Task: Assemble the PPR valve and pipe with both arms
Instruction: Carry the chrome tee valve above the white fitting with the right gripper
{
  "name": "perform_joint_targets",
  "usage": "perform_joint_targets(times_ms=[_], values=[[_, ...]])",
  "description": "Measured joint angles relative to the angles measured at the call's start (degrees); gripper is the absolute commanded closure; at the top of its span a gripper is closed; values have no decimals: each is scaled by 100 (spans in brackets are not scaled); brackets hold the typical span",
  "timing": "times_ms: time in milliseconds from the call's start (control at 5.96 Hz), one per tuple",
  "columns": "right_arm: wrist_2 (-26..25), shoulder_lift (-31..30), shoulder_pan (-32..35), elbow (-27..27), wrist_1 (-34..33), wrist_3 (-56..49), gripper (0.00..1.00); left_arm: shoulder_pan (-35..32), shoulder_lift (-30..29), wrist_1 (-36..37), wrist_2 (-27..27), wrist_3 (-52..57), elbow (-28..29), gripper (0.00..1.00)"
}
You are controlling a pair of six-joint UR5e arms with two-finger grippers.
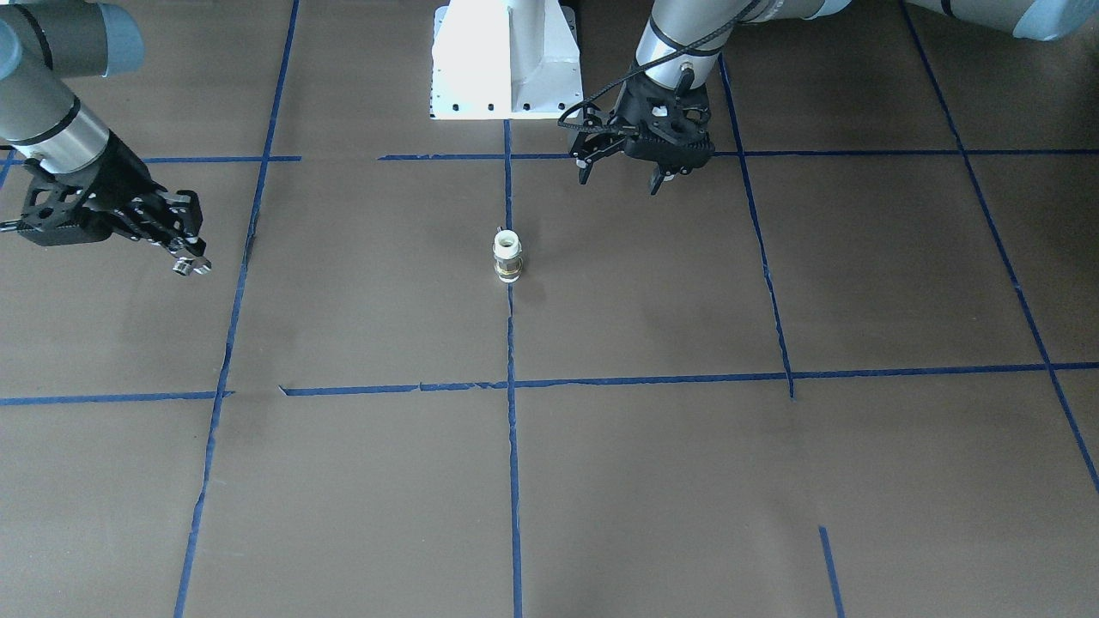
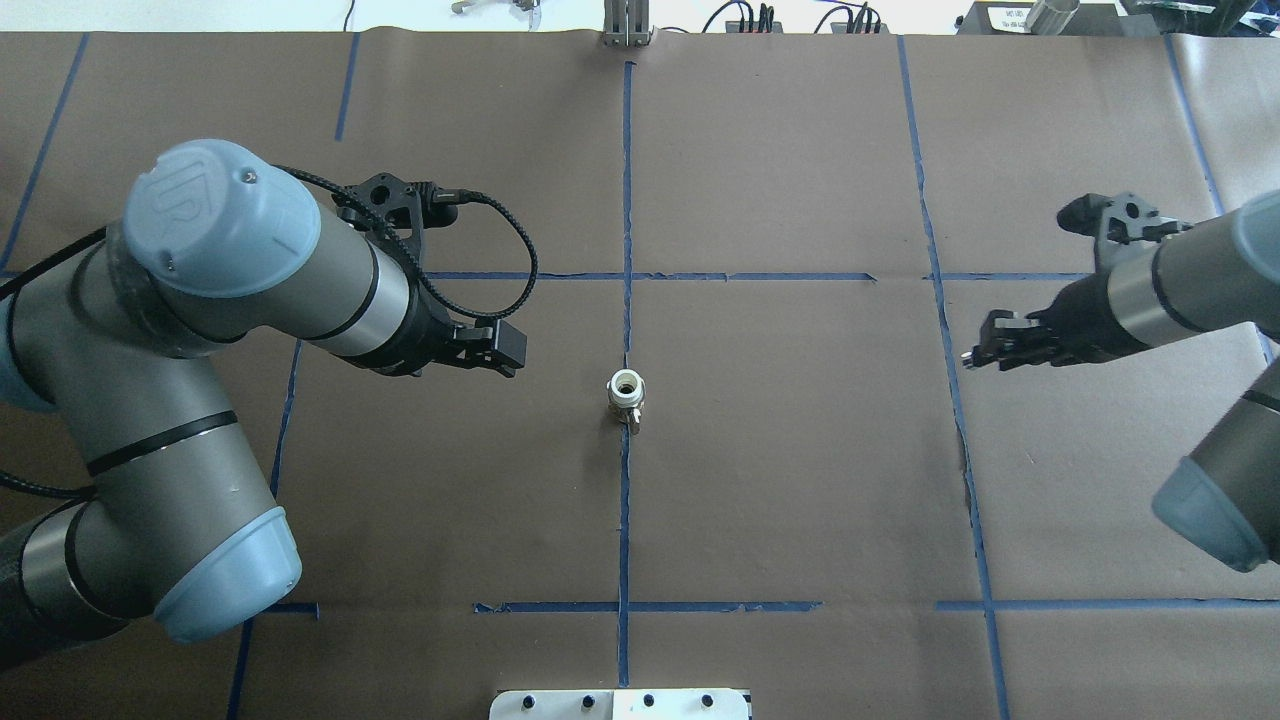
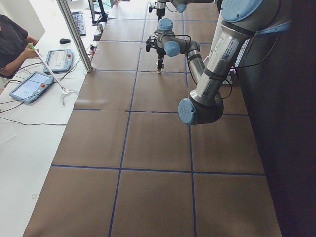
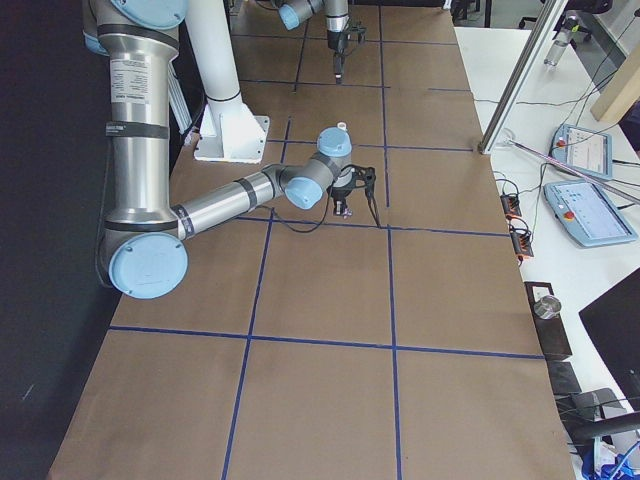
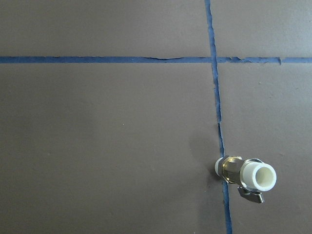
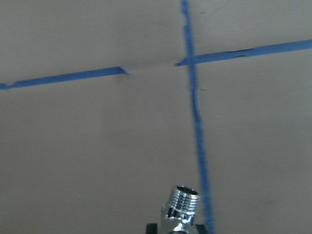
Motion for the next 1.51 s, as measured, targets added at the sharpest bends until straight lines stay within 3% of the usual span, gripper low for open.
perform_joint_targets(times_ms=[336, 672, 1007, 1511], values=[[-369, 1336, -762, -23, -418, 1694, 100, 8, 172, -11, 7, 9, -36, 4], [-1082, 2606, -1454, -67, -1579, 2596, 100, 47, 286, -15, 12, 25, 43, 4], [-1652, 3148, -1841, -401, -1896, 3024, 100, 83, 381, -20, 30, 43, 182, 4], [-1749, 3327, -1902, -655, -2051, 3092, 100, 134, 390, -65, 43, 53, 380, 4]])
